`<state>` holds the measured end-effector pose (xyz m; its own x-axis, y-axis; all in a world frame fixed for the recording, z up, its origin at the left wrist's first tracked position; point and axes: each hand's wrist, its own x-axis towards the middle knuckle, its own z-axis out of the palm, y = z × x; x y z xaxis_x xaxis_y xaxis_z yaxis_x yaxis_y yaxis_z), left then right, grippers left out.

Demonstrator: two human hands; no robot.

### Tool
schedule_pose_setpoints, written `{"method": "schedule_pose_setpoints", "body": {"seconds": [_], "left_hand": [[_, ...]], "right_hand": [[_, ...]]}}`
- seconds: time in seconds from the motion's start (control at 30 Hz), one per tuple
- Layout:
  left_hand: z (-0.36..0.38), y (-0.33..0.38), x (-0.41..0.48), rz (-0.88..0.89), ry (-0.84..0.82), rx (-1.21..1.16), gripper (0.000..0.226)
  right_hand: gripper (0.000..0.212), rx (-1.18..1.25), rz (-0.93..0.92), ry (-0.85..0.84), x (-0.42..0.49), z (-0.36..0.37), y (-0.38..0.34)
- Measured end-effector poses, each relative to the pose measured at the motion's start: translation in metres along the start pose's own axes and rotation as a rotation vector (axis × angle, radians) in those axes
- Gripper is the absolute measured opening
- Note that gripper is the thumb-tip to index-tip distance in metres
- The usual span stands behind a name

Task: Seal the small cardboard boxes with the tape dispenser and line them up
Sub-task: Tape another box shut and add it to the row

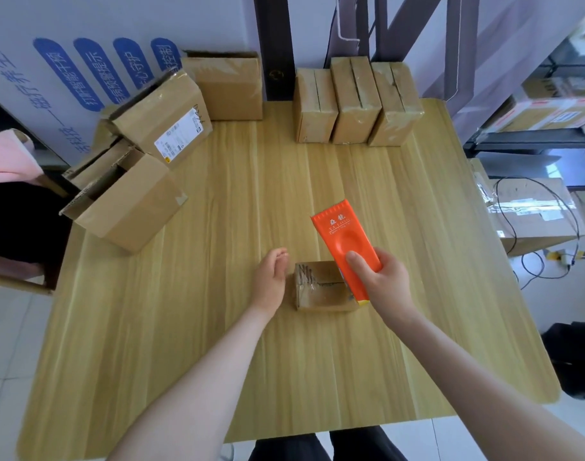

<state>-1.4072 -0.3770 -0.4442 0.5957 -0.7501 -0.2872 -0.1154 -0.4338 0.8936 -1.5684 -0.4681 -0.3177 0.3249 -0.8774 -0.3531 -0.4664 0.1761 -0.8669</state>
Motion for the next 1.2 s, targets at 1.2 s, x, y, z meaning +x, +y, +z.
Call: {"method": "schedule_pose_setpoints", "body": {"seconds": [1.2], "left_hand": [[-0.046,0.077,0.145,0.257,0.060,0.945,0.078]], "right_hand": [[0.029,0.235,0.039,0.153,0.076,-0.009,-0.039]]}}
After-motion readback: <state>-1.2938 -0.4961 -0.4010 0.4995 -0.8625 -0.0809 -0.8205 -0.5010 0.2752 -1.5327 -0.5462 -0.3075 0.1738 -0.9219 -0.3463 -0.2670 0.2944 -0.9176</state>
